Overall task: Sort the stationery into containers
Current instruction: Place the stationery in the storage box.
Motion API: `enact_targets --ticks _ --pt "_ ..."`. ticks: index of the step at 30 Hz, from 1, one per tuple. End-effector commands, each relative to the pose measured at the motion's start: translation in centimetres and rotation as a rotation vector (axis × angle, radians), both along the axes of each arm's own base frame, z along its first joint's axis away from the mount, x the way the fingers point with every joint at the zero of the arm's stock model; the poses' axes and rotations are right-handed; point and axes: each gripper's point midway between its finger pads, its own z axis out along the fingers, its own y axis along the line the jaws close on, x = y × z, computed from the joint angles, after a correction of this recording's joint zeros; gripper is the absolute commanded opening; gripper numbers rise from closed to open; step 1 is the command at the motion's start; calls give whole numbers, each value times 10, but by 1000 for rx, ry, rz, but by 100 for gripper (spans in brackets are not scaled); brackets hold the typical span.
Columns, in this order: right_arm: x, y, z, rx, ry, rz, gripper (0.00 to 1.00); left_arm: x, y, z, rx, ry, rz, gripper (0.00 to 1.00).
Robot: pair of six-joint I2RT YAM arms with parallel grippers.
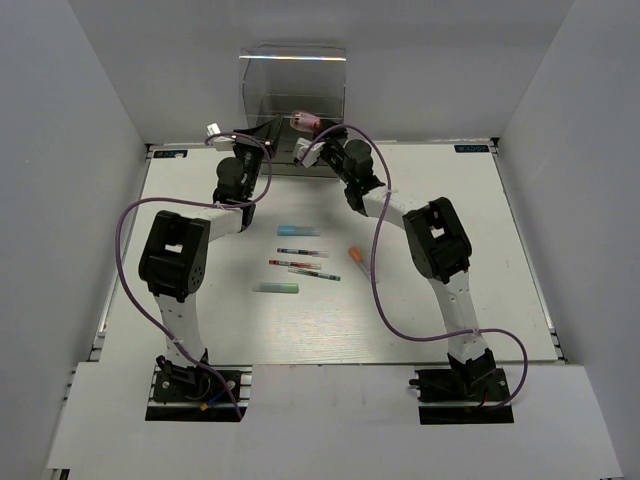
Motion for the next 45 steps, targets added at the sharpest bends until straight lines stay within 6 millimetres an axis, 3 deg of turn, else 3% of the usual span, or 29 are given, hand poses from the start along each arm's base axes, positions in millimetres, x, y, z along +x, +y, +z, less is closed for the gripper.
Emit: enact_targets --ticks 1,17,30,39,45 --pt "5 -8 41 91 -78 -15 0 -3 -3 26 -16 -74 -11 0" --pt "5 -5 -1 91 168 54 0 -3 -3 26 -16 -74 -11 0" --pt "9 -6 -13 92 245 37 0 -3 -3 26 -16 -74 -11 0" --pt "18 -11 -7 89 224 -5 0 -3 -3 26 -16 -74 -11 0" --pt "10 -3 -8 51 256 53 0 -5 -3 32 -19 -83 -11 0"
